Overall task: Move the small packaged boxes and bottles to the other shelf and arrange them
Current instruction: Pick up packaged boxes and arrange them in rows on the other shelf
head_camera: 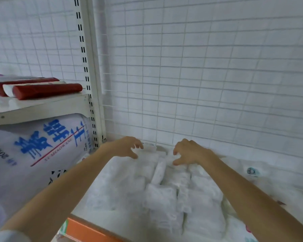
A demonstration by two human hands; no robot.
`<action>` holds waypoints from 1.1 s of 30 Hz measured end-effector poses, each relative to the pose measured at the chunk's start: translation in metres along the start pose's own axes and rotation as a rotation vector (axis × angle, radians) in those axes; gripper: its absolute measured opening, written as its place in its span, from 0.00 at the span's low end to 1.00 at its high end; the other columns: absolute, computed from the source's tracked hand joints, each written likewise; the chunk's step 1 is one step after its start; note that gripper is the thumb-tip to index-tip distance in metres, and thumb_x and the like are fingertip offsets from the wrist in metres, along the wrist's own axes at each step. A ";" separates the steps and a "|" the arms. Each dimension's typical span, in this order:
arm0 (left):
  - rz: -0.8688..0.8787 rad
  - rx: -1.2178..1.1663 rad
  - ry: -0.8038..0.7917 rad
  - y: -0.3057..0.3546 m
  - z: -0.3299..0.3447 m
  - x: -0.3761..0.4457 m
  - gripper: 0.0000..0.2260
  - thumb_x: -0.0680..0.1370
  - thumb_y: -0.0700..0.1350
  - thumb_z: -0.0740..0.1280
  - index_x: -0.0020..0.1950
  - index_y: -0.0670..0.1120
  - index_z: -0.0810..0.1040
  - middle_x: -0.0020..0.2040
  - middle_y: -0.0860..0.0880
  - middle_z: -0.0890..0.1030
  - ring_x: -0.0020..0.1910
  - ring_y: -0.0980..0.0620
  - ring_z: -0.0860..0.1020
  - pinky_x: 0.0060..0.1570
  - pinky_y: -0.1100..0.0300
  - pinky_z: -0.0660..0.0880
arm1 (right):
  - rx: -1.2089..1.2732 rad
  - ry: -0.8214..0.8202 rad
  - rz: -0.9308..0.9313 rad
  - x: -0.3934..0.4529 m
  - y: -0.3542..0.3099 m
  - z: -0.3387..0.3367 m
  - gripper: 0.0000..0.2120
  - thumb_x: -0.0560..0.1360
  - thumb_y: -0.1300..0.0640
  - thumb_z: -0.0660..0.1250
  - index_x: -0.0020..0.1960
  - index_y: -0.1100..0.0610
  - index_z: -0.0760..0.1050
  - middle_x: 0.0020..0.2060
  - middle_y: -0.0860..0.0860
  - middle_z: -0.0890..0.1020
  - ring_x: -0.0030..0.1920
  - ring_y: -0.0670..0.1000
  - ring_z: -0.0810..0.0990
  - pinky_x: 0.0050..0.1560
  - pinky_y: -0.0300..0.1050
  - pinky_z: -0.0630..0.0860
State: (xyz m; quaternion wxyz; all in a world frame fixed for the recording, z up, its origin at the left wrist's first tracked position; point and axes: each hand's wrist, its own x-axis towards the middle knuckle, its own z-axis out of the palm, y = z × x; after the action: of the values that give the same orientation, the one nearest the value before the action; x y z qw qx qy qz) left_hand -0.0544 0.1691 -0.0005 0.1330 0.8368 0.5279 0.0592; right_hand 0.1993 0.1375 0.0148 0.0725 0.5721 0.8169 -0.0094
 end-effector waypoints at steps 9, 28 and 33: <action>0.174 -0.046 -0.200 -0.019 0.000 0.024 0.19 0.74 0.51 0.69 0.64 0.53 0.74 0.61 0.53 0.73 0.57 0.56 0.70 0.59 0.63 0.66 | -0.130 -0.133 0.101 0.008 -0.022 -0.013 0.35 0.68 0.35 0.67 0.66 0.57 0.70 0.62 0.55 0.71 0.60 0.54 0.68 0.54 0.43 0.65; 0.193 -0.399 0.136 -0.036 0.015 0.019 0.12 0.74 0.53 0.69 0.44 0.44 0.77 0.39 0.54 0.78 0.40 0.58 0.76 0.42 0.66 0.69 | 0.356 0.216 0.099 0.000 -0.024 -0.002 0.15 0.76 0.50 0.63 0.60 0.54 0.75 0.54 0.50 0.81 0.51 0.48 0.76 0.56 0.44 0.72; 0.110 -0.775 0.150 -0.040 0.009 0.005 0.07 0.77 0.46 0.65 0.44 0.44 0.77 0.44 0.49 0.81 0.43 0.52 0.78 0.48 0.58 0.77 | 0.715 0.265 0.149 -0.003 -0.032 -0.007 0.16 0.81 0.54 0.54 0.68 0.47 0.67 0.55 0.50 0.77 0.51 0.49 0.77 0.45 0.39 0.73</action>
State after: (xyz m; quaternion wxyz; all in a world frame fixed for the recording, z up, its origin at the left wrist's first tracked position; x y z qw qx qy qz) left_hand -0.0850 0.1881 -0.0207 0.3966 0.7450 0.4289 0.3221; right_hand 0.1700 0.1246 0.0203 -0.2371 0.6152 0.7207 -0.2141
